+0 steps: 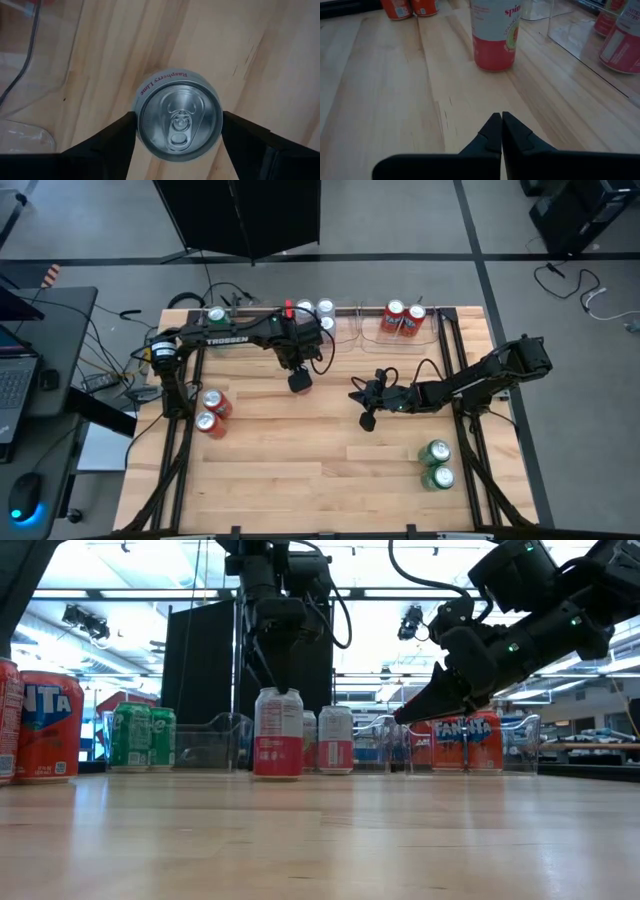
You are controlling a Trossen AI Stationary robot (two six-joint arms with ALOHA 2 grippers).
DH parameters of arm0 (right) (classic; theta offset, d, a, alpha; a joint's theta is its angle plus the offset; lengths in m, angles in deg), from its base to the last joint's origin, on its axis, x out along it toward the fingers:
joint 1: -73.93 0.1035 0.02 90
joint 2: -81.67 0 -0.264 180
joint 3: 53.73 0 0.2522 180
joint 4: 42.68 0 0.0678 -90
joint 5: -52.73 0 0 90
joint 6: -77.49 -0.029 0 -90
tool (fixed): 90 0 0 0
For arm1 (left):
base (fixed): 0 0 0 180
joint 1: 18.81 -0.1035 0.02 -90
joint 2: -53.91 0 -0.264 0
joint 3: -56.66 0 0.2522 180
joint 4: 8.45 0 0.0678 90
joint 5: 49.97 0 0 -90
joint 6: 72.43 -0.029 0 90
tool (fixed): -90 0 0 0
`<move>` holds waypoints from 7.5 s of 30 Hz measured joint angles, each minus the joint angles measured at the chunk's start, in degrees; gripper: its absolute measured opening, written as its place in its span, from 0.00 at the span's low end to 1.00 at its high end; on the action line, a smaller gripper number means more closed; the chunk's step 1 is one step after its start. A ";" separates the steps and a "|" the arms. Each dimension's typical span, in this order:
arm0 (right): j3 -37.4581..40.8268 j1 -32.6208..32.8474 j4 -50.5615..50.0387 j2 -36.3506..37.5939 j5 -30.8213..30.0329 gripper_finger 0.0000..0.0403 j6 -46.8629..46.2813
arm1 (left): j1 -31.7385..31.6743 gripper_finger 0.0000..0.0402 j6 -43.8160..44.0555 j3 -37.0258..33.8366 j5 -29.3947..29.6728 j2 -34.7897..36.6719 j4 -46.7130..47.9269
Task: Sort soda cans
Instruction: Put the pink-white soda can into the top center transparent bin, then put the red soda can into the top right transparent bin
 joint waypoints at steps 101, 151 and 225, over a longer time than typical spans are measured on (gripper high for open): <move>0.00 0.00 -0.31 0.00 1.31 0.00 -0.01 | -17.25 0.64 -2.94 -0.11 4.13 -0.09 -17.01; 0.02 4.54 3.75 -1.40 -0.13 0.00 -1.11 | -3.41 0.01 -2.96 -14.70 7.50 28.48 -14.99; -4.74 -3.26 9.52 -1.38 16.57 0.03 13.05 | 19.87 0.80 57.21 -31.19 -3.52 41.88 20.29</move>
